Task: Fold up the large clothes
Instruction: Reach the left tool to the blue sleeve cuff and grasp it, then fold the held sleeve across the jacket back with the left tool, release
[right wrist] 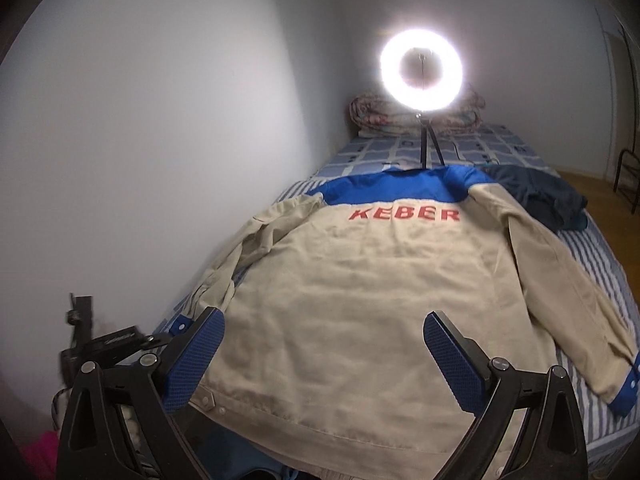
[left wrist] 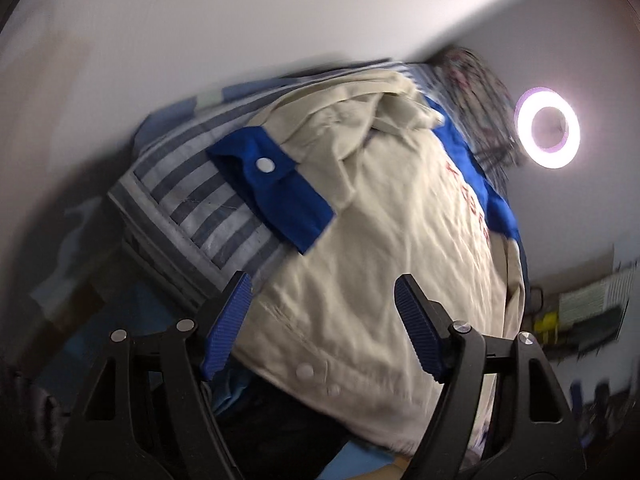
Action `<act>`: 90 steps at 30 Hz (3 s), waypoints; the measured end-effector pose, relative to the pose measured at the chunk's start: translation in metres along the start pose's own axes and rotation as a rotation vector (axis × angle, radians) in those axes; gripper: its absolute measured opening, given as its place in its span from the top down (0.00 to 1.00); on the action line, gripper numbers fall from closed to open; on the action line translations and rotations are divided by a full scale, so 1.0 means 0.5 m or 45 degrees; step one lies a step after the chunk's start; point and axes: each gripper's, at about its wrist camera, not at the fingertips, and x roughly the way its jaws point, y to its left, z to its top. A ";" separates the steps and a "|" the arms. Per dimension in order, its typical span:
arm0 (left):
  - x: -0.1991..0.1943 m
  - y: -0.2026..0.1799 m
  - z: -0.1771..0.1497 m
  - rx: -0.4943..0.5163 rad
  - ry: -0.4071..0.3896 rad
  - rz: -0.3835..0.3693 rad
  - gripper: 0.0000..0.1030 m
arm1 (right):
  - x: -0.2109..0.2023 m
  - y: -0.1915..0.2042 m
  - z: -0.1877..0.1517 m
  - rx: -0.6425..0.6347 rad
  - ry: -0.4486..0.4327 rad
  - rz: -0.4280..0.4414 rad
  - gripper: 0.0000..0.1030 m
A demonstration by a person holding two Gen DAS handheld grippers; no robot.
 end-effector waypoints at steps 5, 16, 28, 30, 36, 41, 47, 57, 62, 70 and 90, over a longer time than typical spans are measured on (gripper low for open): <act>0.053 0.050 0.024 -0.201 -0.042 -0.001 0.26 | 0.011 -0.006 -0.009 0.001 0.021 -0.004 0.02; 0.115 0.082 0.083 -0.336 -0.097 0.023 0.26 | 0.018 -0.019 -0.016 0.023 0.040 -0.026 0.02; 0.132 0.023 0.109 -0.091 -0.174 0.288 0.96 | 0.035 -0.030 -0.029 0.017 0.066 -0.039 0.02; 0.111 0.000 0.107 -0.014 -0.243 0.300 0.98 | 0.046 -0.034 -0.029 0.024 0.084 -0.021 0.03; 0.016 -0.112 0.060 0.405 -0.453 0.295 0.99 | 0.116 -0.060 -0.041 0.063 0.230 0.090 0.32; -0.015 -0.222 -0.015 0.885 -0.528 0.285 1.00 | 0.183 -0.075 -0.034 0.065 0.303 0.184 0.43; 0.018 -0.269 -0.113 1.279 -0.421 0.271 1.00 | 0.310 -0.101 -0.003 0.146 0.429 0.367 0.44; 0.039 -0.262 -0.260 1.661 -0.347 0.303 1.00 | 0.510 -0.059 0.059 0.396 0.534 0.642 0.32; 0.041 -0.256 -0.290 1.742 -0.344 0.307 1.00 | 0.607 -0.014 0.071 0.444 0.619 0.650 0.31; 0.040 -0.248 -0.310 1.783 -0.307 0.296 1.00 | 0.647 0.007 0.065 0.473 0.661 0.643 0.99; -0.093 -0.185 -0.231 1.227 -0.069 0.055 0.54 | 0.478 -0.050 -0.055 0.288 0.735 0.457 0.68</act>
